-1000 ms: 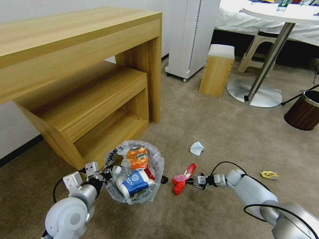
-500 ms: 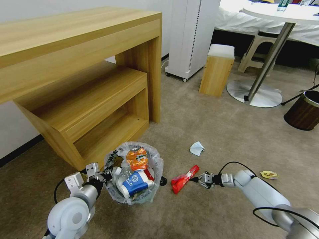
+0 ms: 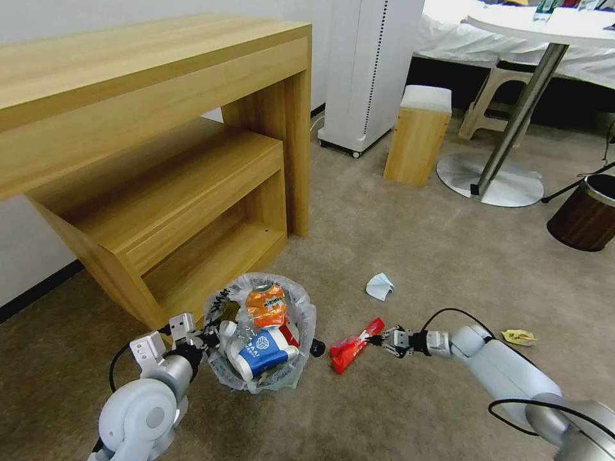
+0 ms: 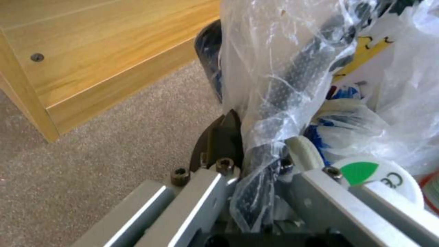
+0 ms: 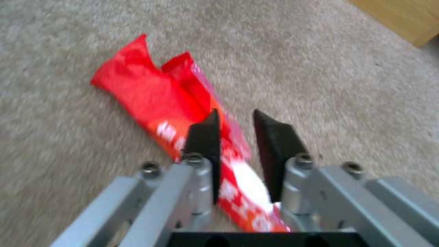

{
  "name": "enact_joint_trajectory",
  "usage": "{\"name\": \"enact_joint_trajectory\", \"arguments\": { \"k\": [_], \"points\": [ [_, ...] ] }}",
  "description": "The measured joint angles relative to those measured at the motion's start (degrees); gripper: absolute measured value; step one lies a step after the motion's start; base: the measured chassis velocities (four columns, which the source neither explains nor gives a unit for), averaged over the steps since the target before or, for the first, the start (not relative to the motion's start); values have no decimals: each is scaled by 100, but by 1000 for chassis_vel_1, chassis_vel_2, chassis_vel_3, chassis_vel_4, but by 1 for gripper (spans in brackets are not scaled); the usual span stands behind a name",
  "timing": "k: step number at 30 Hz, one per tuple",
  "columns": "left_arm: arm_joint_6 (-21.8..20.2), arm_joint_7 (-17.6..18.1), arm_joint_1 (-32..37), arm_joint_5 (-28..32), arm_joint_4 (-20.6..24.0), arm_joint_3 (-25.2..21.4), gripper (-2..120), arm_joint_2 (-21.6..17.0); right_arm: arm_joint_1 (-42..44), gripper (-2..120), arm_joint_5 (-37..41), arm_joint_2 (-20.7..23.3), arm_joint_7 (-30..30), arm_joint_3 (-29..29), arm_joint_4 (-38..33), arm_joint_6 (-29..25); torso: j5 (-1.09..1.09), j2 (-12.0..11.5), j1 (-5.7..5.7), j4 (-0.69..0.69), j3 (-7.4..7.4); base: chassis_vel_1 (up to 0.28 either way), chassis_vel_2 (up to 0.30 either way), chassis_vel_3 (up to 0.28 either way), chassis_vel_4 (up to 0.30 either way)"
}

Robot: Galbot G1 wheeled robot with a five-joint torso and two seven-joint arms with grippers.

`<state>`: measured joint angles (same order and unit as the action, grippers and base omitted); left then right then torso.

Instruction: Pick up the trash bin and place the garbage on the floor into it.

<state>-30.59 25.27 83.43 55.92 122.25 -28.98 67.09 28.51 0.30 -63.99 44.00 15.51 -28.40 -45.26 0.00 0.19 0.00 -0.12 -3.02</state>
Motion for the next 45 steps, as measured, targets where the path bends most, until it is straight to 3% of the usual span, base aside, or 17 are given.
{"name": "enact_joint_trajectory", "arguments": {
  "k": [2,9,20,41,45],
  "points": [
    [0,0,3,1,3,-1,0,0,-20,27,-10,-53,9,5,43,-5,-1,0,0,0,0,0,0,0,0],
    [17,0,-5,46,36,-22,0,-43,-81,59,-66,-179,66,26,201,-10,-1,0,0,-1,0,0,0,0,0],
    [57,0,-1,43,15,-23,0,-53,-119,92,-273,-219,85,-50,383,-30,-1,0,0,-1,0,0,0,0,0],
    [151,-46,105,31,53,-97,0,-67,-82,75,-519,-555,43,-181,791,-93,0,0,0,-1,0,0,0,0,0],
    [170,-47,107,27,53,-109,0,-67,-71,62,-540,-568,37,-221,837,-96,0,0,0,-1,0,0,0,0,0]
  ]
}}
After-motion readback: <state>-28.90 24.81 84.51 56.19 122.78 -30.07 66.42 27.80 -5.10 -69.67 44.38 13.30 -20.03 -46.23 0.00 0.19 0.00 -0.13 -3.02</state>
